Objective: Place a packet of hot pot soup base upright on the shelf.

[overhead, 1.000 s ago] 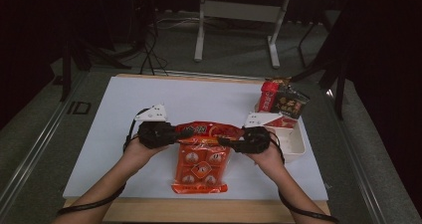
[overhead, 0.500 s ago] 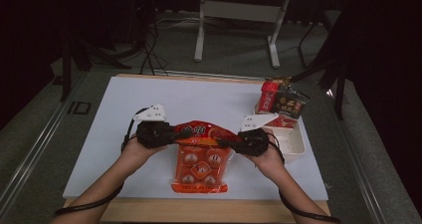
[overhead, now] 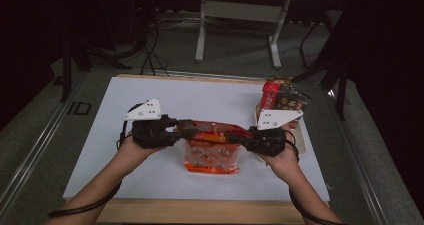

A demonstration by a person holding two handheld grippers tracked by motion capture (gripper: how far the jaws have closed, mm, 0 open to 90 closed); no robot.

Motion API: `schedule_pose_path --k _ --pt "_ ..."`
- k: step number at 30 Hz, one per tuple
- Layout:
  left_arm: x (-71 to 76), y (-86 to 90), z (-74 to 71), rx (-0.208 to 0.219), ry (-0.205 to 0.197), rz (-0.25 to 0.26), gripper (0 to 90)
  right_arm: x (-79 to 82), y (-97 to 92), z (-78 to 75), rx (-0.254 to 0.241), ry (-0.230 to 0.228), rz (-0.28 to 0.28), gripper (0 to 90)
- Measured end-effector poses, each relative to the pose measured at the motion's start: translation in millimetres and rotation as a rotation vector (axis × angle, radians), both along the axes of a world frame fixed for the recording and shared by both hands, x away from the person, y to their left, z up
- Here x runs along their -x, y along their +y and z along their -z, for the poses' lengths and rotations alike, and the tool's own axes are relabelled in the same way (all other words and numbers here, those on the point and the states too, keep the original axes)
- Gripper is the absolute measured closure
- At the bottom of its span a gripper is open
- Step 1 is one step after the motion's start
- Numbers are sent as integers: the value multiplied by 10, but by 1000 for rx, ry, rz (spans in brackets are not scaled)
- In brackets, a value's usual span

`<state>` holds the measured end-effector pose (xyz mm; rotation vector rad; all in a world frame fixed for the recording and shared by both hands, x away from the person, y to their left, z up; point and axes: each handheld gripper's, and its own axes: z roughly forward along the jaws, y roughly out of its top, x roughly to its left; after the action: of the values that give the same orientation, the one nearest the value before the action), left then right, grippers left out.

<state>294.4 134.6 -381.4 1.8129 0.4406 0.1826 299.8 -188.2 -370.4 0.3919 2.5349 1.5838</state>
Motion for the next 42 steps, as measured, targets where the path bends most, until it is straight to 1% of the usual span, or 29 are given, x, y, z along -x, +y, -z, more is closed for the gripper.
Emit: schedule_pose_path --k 1,2,3,4,6,8,9,11,12,13,14,15,16,19,20,21,23,24,25,26,27,30,31,32,33,34,36,39,42 --pt "0 0 0 0 0 0 582 0 0 0 0 0 0 900" --pt "-32 16 35 33 18 -23 582 -1 -10 -33 7 -13 10 900" --pt "-41 28 54 47 26 -29 452 -15 -54 -98 -5 -21 19 900" --pt "-48 35 69 52 31 -34 406 -22 -77 -122 -10 -23 23 900" --pt "-58 61 114 65 37 -52 361 -30 -119 -163 -21 -23 34 900" --pt "-76 83 156 80 65 -65 269 -41 -173 -220 -36 -23 49 900" --pt "-86 95 177 92 78 -70 243 -45 -190 -241 -40 -26 58 900" --pt "-96 117 213 95 94 -61 133 -55 -232 -300 -53 -27 74 900" --pt "-100 126 231 97 103 -55 134 -57 -254 -336 -55 -30 83 900" --pt "-100 133 254 107 101 -47 134 -58 -275 -373 -55 -43 95 900" --pt "-100 133 254 107 101 -47 133 -58 -275 -373 -55 -43 95 900" --pt "-102 138 291 98 93 -49 113 -75 -354 -493 -68 -62 116 900" --pt "-103 138 308 100 87 -55 113 -75 -354 -493 -68 -62 116 900" --pt "-103 138 348 85 89 -66 75 -100 -410 -557 -79 -71 129 900" --pt "-88 140 394 61 76 -91 75 -114 -447 -592 -82 -75 143 900" --pt "-87 149 413 62 77 -98 67 -145 -535 -669 -91 -88 166 900" --pt "-90 168 449 80 97 -104 46 -168 -603 -722 -91 -97 190 900" --pt "-93 185 478 90 115 -110 24 -180 -630 -739 -92 -99 197 900" --pt "-93 185 478 90 115 -110 19 -180 -630 -739 -92 -99 197 900" --pt "-88 206 528 81 125 -127 19 -201 -679 -764 -90 -102 215 900" --pt "-82 214 551 66 121 -133 18 -237 -763 -795 -93 -110 240 900" --pt "-51 234 618 49 111 -142 18 -274 -899 -835 -89 -123 283 900" --pt "-51 234 618 49 111 -142 18 -274 -899 -835 -89 -123 283 900" --pt "-27 250 662 41 114 -142 18 -283 -931 -844 -88 -125 293 900" --pt "-19 259 681 37 118 -143 18 -315 -1025 -867 -80 -130 325 900" --pt "-11 270 701 36 119 -145 18 -329 -1068 -876 -78 -130 338 900" --pt "4 287 737 26 124 -150 18 -351 -1144 -890 -66 -137 362 900" --pt "22 318 793 27 142 -157 18 -390 -1257 -896 -58 -141 392 900" --pt "39 345 847 28 158 -163 18 -425 -1361 -888 -52 -133 418 900"
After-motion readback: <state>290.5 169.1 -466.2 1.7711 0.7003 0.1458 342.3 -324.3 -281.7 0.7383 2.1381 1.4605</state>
